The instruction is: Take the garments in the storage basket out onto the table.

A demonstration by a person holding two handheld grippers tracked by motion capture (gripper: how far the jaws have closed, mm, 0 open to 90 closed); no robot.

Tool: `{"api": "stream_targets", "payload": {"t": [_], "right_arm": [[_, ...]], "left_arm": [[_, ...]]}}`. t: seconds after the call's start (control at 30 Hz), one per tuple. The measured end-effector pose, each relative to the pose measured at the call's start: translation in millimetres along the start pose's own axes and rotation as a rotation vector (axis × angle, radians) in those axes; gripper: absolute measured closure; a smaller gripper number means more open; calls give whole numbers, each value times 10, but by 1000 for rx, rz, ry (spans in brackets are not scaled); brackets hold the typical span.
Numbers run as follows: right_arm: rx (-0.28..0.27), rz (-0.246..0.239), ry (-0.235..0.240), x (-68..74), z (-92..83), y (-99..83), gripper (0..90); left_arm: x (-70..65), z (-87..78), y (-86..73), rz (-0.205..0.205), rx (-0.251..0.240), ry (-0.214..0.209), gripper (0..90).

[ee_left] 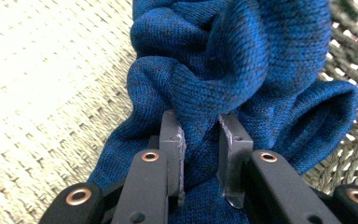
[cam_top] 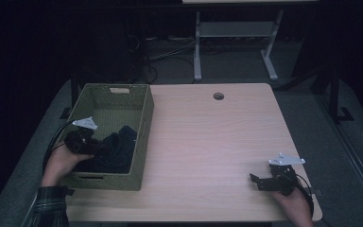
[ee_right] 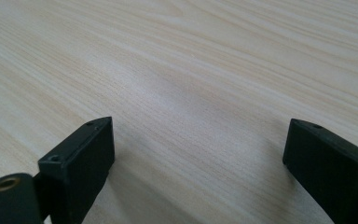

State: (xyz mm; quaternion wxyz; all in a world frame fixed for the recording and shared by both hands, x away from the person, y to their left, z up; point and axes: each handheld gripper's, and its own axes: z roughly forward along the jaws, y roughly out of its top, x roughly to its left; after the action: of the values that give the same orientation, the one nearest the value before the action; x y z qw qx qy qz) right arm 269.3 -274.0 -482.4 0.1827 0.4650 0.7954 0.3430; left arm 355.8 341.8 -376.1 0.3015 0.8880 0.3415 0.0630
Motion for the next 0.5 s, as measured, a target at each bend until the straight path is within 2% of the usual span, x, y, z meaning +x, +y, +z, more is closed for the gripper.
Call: {"api": "stream_targets", "payload": {"t": [0.2, 0.5], "right_arm": [[0, 0, 0, 0, 0, 0, 85], [0, 0, 0, 0, 0, 0, 85]], "left_arm": [[-11, -149, 1, -29, -72, 42, 749], [-39, -326, 20, -43, -150, 97, 759]]}}
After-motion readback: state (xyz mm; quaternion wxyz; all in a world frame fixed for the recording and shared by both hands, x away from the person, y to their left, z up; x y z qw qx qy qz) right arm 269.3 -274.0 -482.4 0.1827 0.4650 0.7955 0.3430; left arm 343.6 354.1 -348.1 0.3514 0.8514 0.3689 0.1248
